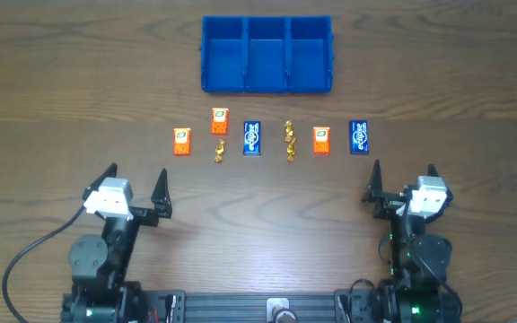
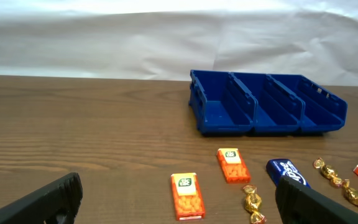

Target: Sort Candies Into Trays

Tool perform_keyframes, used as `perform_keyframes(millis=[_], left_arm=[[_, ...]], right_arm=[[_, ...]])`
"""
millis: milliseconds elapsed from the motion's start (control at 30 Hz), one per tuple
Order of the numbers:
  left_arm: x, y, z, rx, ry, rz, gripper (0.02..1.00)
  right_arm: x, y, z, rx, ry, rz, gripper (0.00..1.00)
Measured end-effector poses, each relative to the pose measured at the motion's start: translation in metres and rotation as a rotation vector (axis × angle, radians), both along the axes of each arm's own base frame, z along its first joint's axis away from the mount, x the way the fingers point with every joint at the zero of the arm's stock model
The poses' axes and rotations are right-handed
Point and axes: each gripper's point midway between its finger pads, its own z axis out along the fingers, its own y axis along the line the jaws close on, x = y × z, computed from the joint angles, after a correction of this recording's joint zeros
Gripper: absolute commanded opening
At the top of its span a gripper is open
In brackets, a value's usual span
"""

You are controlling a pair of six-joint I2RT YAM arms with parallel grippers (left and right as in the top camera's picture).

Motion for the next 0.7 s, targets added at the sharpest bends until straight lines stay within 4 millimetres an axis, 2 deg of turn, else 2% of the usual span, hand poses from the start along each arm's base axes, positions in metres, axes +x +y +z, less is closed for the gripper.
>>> perform_keyframes(millis=[333, 567, 633, 700], left_arm=[[0.0000, 0.0001, 0.0001, 0.000, 0.000, 0.001, 0.998], [0.0017, 0.0073, -0.0008, -0.036, 0.010, 0.047, 0.998], [0.0036, 0.0083, -0.0083, -0.070, 0.074, 0.060, 0.996], [0.0070, 0.0086, 0.0000, -0.088, 0.158, 0.070, 0.998]], right_arm=[[0.0000, 0.0000, 0.0000, 0.000, 0.000, 0.000, 1.000], [0.0000, 0.0000, 0.0000, 0.000, 0.000, 0.000, 1.000], [0.0000, 0.0001, 0.0000, 0.000, 0.000, 0.000, 1.000], [0.0001, 0.0004, 0.0000, 0.000, 0.000, 0.002, 1.000]])
